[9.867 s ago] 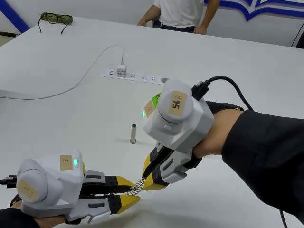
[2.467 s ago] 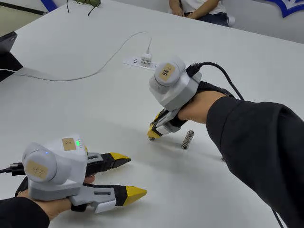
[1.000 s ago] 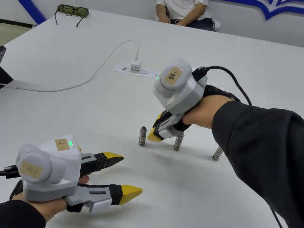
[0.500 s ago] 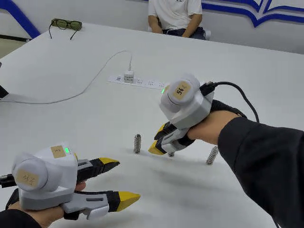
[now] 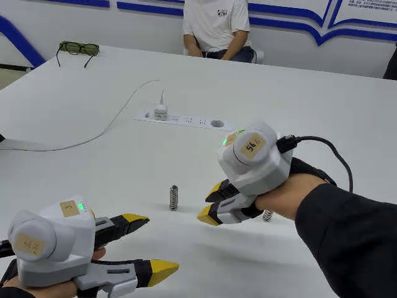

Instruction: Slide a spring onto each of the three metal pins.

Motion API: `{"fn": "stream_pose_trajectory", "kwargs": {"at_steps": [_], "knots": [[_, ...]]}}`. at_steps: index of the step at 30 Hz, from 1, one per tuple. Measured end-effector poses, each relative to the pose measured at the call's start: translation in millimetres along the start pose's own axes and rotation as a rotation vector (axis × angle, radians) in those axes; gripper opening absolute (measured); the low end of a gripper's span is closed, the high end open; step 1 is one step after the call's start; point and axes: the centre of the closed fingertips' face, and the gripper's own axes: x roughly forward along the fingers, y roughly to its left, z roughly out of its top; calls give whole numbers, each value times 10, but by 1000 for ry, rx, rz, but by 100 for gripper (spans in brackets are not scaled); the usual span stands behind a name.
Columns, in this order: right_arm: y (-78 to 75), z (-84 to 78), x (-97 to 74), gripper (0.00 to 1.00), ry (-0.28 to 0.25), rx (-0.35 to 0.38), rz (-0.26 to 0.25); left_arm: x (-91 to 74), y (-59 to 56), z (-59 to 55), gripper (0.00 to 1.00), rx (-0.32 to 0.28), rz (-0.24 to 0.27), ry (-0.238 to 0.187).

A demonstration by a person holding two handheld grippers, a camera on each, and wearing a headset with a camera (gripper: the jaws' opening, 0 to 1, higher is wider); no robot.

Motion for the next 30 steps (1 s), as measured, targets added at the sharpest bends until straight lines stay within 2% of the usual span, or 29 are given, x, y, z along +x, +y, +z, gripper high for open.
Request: {"fn": "stream_pose_trajectory", "kwargs": {"at_steps": [5, 11, 30], "knots": [[26, -88, -81, 22, -35, 63, -9, -5, -7, -1, 63, 2, 0, 2], [35, -213, -171, 22, -59, 95, -26, -13, -22, 8, 64, 4, 0, 1], [-108, -666, -590, 26, -117, 187, -111, 1, -41, 33, 67, 8, -3, 2]]}}
